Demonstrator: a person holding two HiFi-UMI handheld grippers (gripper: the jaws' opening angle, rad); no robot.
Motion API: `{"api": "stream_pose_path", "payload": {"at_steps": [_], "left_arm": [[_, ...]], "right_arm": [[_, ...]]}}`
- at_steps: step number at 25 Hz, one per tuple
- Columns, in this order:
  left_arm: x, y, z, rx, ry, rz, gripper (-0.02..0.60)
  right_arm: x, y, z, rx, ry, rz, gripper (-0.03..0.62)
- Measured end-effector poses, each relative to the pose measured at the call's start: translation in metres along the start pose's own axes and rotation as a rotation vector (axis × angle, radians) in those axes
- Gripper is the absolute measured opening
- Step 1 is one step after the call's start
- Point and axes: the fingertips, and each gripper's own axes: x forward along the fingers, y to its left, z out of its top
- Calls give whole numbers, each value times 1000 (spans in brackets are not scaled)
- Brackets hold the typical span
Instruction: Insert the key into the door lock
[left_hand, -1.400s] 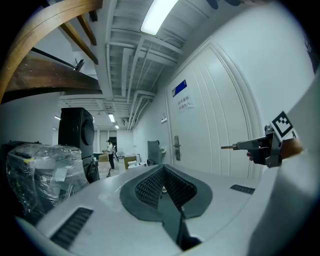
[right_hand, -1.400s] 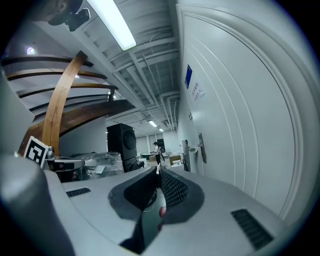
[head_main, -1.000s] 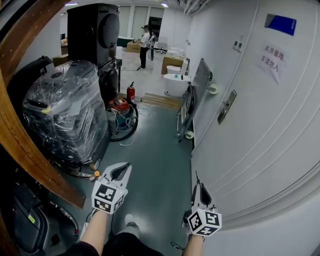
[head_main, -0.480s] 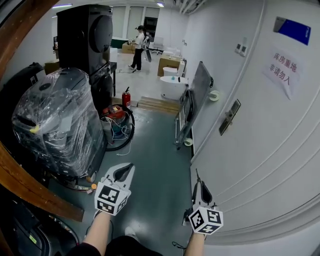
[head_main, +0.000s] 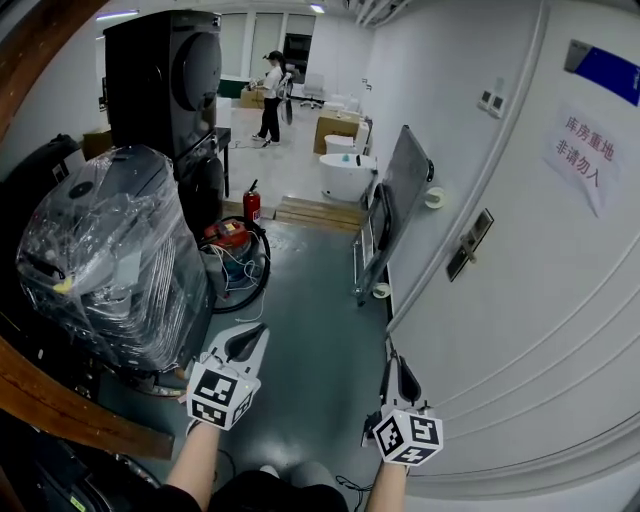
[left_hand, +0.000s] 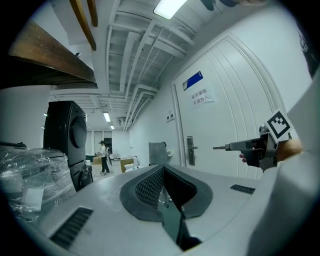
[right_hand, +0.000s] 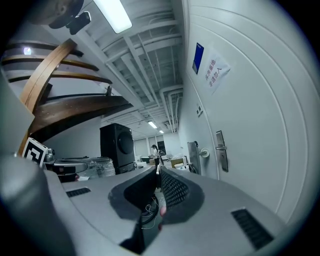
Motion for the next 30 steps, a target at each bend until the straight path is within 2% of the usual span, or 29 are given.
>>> {"api": "stream_pose_path", "payload": {"at_steps": [6,14,19,30], "left_arm": [[5,4,-5,20,2,-23,12],[21,15,-6,15,-18,-26,12],[41,29,-10,23,-14,-16,12],[107,53,-18,21,16,-12,12]], "right_arm": [[13,5,3,-22,-11,-12,80],[34,2,3,1,-31,-17,80],[60,-5,8,9,-62,-16,80],[129,-34,-2,40,-27,-21,80]]}}
